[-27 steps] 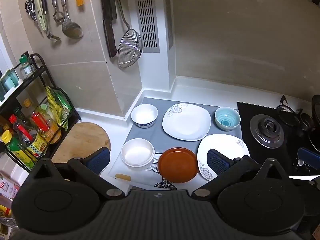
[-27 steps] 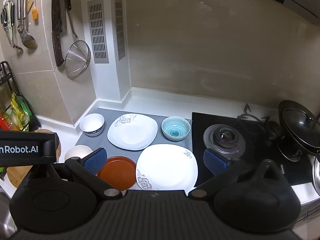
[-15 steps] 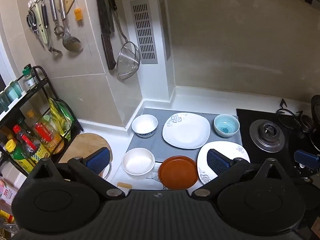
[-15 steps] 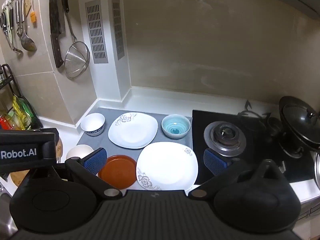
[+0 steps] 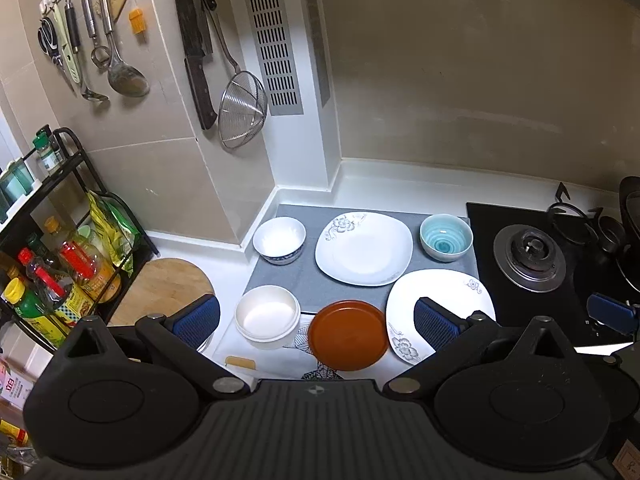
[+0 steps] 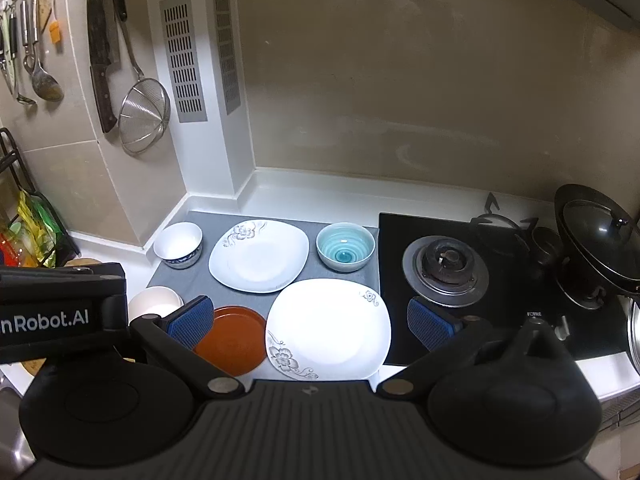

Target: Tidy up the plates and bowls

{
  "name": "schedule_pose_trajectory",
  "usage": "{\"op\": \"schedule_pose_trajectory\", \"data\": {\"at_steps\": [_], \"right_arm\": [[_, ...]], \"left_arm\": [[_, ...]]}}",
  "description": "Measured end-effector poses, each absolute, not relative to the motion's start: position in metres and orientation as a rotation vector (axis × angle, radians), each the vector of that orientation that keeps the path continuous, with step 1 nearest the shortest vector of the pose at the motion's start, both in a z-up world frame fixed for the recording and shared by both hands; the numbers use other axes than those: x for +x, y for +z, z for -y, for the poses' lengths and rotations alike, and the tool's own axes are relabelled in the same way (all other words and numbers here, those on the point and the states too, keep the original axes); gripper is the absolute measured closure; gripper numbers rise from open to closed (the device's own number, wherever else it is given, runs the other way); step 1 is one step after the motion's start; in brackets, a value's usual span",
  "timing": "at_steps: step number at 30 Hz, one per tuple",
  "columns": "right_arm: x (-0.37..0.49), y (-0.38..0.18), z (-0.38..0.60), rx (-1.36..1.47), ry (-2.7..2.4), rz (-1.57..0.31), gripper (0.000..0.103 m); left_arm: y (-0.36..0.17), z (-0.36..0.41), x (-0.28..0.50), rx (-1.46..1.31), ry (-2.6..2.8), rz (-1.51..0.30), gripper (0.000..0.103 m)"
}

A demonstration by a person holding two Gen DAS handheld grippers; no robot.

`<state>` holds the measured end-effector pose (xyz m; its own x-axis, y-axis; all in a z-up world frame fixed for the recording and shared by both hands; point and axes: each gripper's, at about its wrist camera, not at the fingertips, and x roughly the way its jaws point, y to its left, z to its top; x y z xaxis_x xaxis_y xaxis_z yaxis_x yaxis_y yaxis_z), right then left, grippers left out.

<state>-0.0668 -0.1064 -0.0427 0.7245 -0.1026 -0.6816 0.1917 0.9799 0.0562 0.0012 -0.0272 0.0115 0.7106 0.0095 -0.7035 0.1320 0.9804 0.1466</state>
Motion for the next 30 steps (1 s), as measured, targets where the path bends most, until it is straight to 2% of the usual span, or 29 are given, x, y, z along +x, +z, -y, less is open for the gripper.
{"op": "schedule_pose_trajectory", "data": {"at_steps": [30], "right_arm": [[-0.072, -0.055, 0.109, 0.139, -0.148, -0.776, 0.0]], "left_arm": [[-0.006, 0.032, -0.015, 0.23, -0.054, -0.771, 0.0]]}}
